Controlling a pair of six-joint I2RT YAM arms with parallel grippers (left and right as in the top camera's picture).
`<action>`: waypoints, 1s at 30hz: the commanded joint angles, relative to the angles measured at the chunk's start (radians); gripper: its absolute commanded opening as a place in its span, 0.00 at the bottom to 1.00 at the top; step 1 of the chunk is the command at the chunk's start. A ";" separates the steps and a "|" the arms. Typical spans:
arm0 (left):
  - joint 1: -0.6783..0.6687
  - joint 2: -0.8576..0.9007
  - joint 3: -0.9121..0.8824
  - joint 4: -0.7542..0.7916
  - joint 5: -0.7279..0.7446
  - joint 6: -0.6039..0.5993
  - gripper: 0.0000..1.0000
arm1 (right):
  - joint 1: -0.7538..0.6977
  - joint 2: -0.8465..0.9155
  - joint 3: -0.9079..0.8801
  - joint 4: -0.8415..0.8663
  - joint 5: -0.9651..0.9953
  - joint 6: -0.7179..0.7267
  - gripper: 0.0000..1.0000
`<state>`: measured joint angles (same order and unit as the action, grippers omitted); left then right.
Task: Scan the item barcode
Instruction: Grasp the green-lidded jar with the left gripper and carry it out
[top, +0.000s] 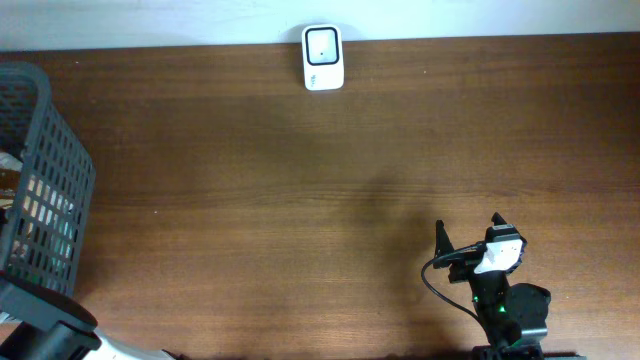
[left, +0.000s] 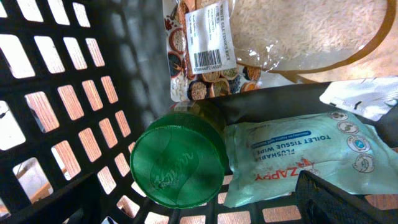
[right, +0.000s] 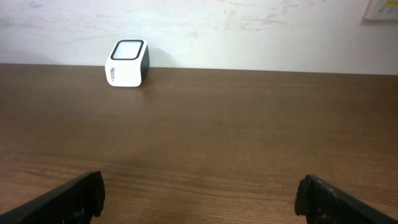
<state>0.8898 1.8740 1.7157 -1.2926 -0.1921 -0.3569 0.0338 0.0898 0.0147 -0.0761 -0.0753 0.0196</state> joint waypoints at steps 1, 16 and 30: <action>0.006 0.004 -0.067 0.044 -0.018 -0.010 0.98 | 0.005 -0.006 -0.003 -0.005 0.002 0.003 0.98; 0.023 0.026 -0.258 0.198 -0.074 -0.010 0.94 | 0.005 -0.006 -0.003 -0.005 0.002 0.003 0.98; 0.023 0.044 -0.316 0.251 -0.058 -0.010 0.55 | 0.005 -0.006 -0.003 -0.005 0.002 0.003 0.98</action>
<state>0.9047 1.9011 1.4128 -1.0370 -0.2588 -0.3607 0.0338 0.0898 0.0147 -0.0757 -0.0753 0.0189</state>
